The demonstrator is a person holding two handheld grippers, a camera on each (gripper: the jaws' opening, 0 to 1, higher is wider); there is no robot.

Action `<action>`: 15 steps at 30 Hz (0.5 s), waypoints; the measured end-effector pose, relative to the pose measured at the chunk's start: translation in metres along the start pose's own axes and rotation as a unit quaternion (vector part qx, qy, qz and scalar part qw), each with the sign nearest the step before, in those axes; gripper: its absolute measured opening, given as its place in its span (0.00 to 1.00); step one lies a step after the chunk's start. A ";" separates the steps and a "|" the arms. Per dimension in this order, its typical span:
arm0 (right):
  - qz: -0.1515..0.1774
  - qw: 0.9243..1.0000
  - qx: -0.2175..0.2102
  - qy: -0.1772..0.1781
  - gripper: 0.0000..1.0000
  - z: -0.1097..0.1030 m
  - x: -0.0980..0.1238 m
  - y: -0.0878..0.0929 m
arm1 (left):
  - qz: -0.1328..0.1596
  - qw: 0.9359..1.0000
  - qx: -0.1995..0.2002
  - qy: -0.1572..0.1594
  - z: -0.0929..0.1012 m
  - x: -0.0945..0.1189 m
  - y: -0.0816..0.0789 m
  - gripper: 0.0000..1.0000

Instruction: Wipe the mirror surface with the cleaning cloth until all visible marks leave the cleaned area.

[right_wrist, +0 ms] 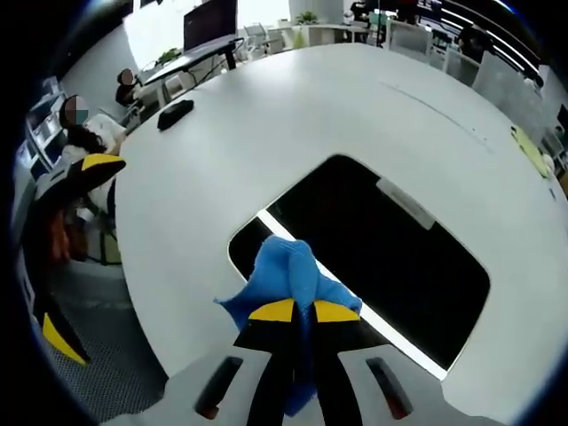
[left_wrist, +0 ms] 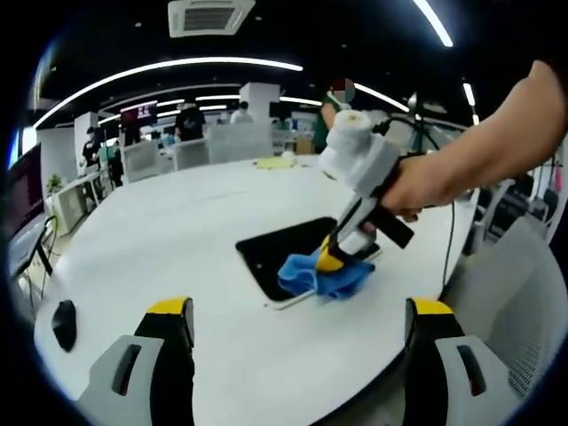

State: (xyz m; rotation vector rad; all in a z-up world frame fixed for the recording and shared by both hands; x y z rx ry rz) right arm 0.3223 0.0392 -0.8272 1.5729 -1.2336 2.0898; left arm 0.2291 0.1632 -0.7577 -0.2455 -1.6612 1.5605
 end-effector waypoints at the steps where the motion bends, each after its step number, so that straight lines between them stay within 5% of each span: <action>1: 0.000 1.000 0.000 -0.001 0.01 0.001 0.001 0.001 | -0.001 1.000 -0.002 0.000 0.000 0.000 0.000 0.99; 15: -0.009 1.000 -0.029 -0.008 0.01 0.024 0.009 0.020 | -0.001 1.000 -0.001 -0.004 -0.001 0.000 0.000 0.99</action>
Point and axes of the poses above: the point that each gripper's makers call its tool centre point, and the gripper's own axes: x roughly backward along the fingers, z roughly to its right, y roughly out of its underside, the point moved 3 cm from there along x, roughly backward along the fingers, and after that the axes turned 8 degrees about y, right-handed, at the moved point
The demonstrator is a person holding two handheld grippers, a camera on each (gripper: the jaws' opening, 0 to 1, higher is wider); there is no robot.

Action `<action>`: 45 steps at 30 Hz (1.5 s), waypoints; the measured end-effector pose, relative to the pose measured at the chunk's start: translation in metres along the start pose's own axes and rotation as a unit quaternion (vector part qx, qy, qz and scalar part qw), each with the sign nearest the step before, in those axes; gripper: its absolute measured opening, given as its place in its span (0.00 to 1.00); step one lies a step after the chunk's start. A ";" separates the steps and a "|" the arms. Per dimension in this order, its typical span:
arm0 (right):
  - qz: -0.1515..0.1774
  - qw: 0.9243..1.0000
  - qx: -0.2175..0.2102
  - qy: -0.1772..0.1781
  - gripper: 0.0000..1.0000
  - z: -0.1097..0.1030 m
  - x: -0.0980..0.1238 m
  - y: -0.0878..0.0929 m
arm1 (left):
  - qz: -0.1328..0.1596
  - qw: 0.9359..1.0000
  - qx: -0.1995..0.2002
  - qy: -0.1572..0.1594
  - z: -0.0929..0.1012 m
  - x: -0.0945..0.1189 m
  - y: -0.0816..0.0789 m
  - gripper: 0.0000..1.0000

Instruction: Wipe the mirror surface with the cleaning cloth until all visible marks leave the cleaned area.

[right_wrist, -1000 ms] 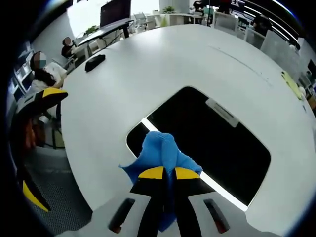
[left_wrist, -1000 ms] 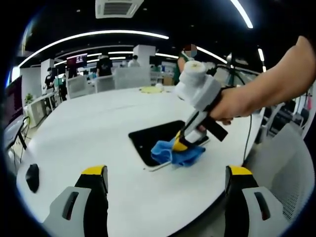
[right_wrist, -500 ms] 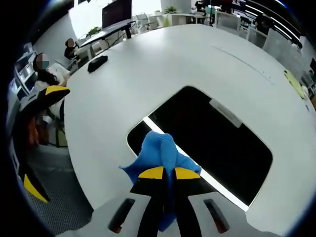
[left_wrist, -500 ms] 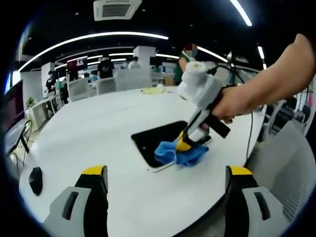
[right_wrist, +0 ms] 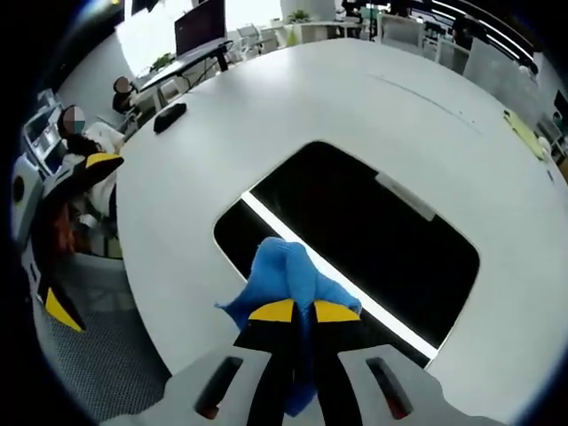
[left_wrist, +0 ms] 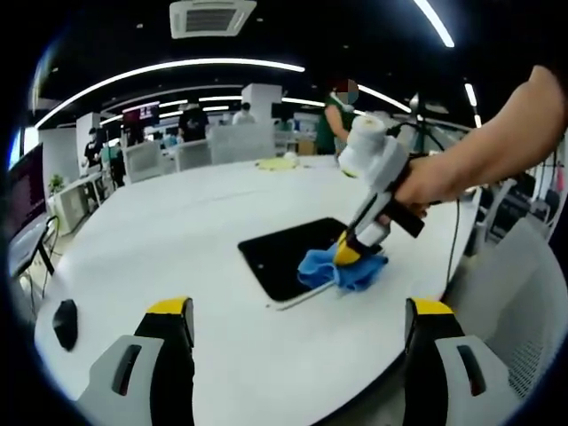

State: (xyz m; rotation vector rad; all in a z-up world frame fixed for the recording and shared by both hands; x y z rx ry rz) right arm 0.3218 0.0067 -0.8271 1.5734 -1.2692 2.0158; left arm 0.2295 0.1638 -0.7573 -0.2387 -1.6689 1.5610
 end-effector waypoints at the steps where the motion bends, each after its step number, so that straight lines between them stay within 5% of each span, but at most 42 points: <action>1: 0.000 1.000 0.000 0.000 0.01 0.000 0.000 0.000 | 0.000 1.000 0.000 0.000 0.000 0.000 0.000 0.99; 45: -0.068 0.995 -0.050 -0.049 0.01 0.031 -0.015 -0.029 | -0.002 1.000 0.002 0.003 0.000 0.000 0.001 0.99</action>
Point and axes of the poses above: the point that each gripper's makers call its tool centre point, and the gripper's own axes: x roughly backward along the fingers, z roughly to its right, y roughly out of its underside, the point moved 3 cm from there along x, roughly backward along the fingers, and after that the axes turned 8 degrees about y, right-handed, at the moved point
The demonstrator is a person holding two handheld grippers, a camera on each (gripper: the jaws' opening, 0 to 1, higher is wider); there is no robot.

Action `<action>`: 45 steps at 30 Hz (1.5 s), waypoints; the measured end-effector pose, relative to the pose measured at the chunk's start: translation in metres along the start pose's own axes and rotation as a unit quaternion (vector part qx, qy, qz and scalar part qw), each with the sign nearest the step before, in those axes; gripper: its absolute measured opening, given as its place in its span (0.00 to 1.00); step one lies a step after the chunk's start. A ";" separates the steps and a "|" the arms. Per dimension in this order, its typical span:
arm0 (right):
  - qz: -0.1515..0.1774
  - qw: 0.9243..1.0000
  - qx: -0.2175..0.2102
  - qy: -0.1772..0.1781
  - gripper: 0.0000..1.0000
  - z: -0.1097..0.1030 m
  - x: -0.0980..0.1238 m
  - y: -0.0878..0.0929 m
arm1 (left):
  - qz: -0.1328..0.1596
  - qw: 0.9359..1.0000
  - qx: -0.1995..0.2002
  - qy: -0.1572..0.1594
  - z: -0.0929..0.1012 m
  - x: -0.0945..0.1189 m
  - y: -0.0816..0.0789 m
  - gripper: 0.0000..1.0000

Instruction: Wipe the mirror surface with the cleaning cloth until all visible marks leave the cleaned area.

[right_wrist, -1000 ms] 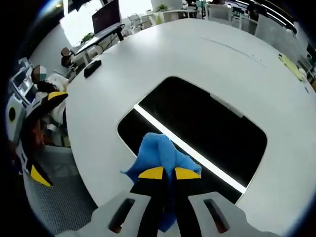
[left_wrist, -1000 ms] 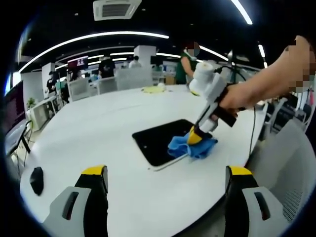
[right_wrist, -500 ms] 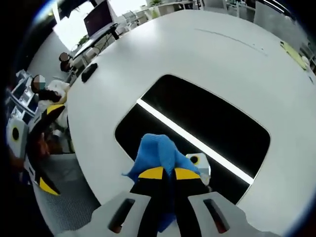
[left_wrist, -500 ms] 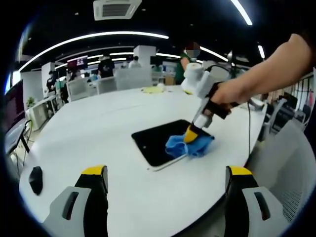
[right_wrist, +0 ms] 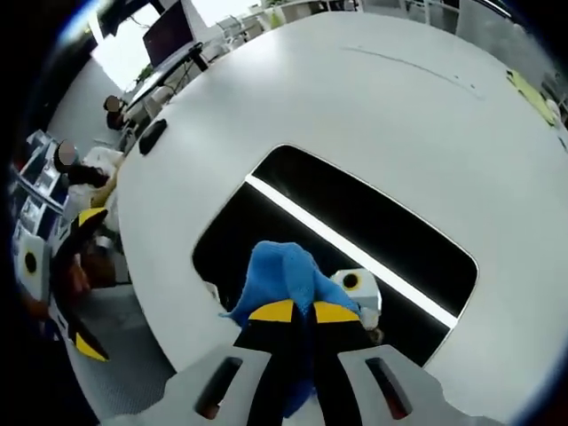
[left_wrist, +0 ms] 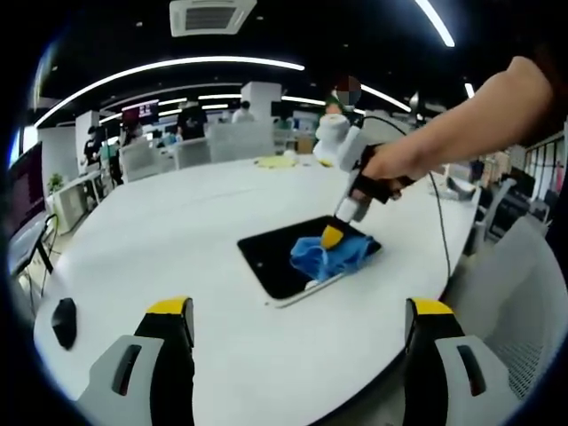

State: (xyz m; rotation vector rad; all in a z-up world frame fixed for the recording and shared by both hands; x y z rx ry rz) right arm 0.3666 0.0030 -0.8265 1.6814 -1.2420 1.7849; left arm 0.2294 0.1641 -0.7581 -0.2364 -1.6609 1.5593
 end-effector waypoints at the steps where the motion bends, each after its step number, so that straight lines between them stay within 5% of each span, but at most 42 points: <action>1: 0.003 1.000 0.005 0.003 0.01 0.002 0.000 -0.002 | 0.000 1.000 0.000 0.000 0.000 0.000 0.000 0.99; 30: 0.001 0.999 0.033 0.020 0.01 0.038 -0.013 -0.043 | 0.005 1.000 0.003 -0.009 -0.003 0.001 -0.001 0.99; 45: 0.012 0.996 0.086 0.037 0.01 0.057 -0.024 -0.062 | 0.012 1.000 0.010 0.000 -0.002 0.001 -0.002 1.00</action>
Point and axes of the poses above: the point that each gripper's makers call its tool centre point, and the gripper's own axes: x roughly backward along the fingers, z roughly to its right, y roughly out of its underside, the point moved 3 cm from there along x, roughly backward along the fingers, and after that the axes turned 8 degrees about y, right-handed, at the moved point
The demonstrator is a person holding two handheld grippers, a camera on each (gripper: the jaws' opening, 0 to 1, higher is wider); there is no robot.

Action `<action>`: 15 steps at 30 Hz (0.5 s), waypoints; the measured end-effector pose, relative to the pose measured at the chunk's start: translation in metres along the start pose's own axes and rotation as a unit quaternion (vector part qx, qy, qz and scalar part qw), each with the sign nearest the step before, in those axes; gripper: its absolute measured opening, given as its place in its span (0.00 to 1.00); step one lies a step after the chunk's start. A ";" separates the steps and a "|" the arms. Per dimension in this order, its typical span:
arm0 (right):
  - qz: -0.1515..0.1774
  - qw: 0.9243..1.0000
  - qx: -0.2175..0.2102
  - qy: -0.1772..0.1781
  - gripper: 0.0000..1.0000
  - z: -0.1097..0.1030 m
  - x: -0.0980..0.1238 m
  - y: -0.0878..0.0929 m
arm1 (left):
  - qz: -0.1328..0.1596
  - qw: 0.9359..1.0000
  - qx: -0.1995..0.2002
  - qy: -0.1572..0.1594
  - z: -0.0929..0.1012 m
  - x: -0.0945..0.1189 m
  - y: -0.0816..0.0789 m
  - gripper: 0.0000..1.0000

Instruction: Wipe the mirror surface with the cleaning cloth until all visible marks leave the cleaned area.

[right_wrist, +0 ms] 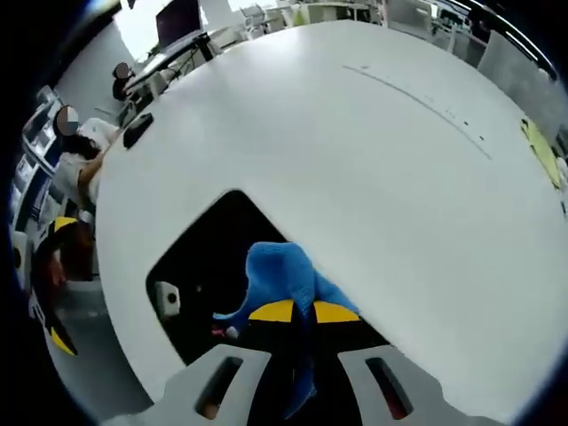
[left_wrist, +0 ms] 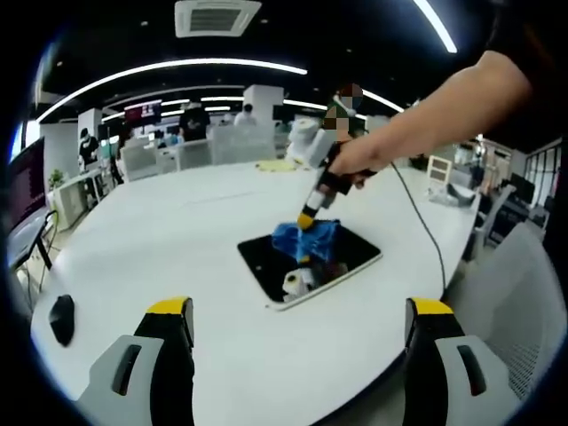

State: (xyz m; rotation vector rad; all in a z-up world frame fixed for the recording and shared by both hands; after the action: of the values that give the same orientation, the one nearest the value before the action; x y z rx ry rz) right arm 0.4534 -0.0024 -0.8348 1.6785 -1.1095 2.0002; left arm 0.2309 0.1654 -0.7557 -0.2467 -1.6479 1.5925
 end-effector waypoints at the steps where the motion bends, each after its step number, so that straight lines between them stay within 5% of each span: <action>1: 0.001 1.000 0.001 -0.001 0.01 0.003 -0.003 -0.002 | 0.000 1.000 0.000 0.000 0.000 0.000 0.000 1.00; 15: 0.008 1.000 0.003 -0.002 0.01 0.012 -0.011 -0.008 | -0.005 1.000 0.000 -0.001 0.000 -0.001 0.000 0.99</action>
State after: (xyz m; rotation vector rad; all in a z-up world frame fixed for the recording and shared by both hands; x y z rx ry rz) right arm 0.4700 -0.0034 -0.8422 1.6814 -1.1220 2.0124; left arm 0.2314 0.1647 -0.7564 -0.2363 -1.6485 1.5869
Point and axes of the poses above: the point that each gripper's makers call its tool centre point, and the gripper's own axes: x roughly backward along the fingers, z roughly to its right, y roughly out of its underside, the point moved 3 cm from there along x, roughly backward along the fingers, and after that the axes turned 8 degrees about y, right-handed, at the moved point
